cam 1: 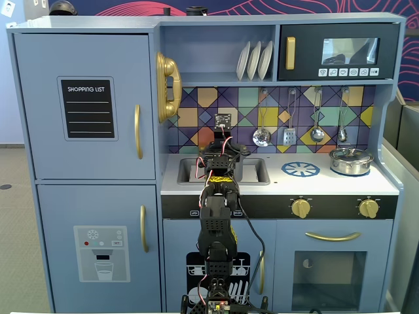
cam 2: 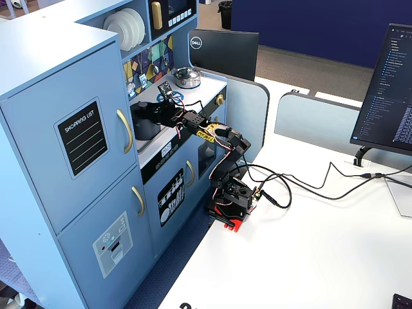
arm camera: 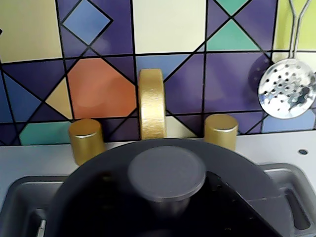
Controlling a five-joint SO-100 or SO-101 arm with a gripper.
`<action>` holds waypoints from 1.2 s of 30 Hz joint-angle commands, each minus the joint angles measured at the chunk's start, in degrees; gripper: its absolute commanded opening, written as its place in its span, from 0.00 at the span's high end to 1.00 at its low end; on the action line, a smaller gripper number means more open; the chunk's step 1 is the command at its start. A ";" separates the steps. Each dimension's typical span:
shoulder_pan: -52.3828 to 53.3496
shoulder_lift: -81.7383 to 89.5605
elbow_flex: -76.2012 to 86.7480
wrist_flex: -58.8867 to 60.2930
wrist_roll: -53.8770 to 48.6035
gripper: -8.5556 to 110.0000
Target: Take off the lid from the gray recipient and place it on the counter
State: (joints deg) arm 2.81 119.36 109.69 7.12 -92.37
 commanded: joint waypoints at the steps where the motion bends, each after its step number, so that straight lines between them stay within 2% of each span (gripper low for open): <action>1: -0.62 0.62 -3.43 -2.02 0.35 0.93; 9: -1.58 4.04 -1.23 -3.96 0.09 0.93; 21: -1.14 5.71 -8.53 -1.05 -2.29 0.93; 29: 4.48 8.17 -9.40 0.62 -1.23 0.93; 36: 14.33 9.14 -8.96 1.76 1.58 0.93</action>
State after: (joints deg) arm 12.04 125.33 104.85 8.53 -92.02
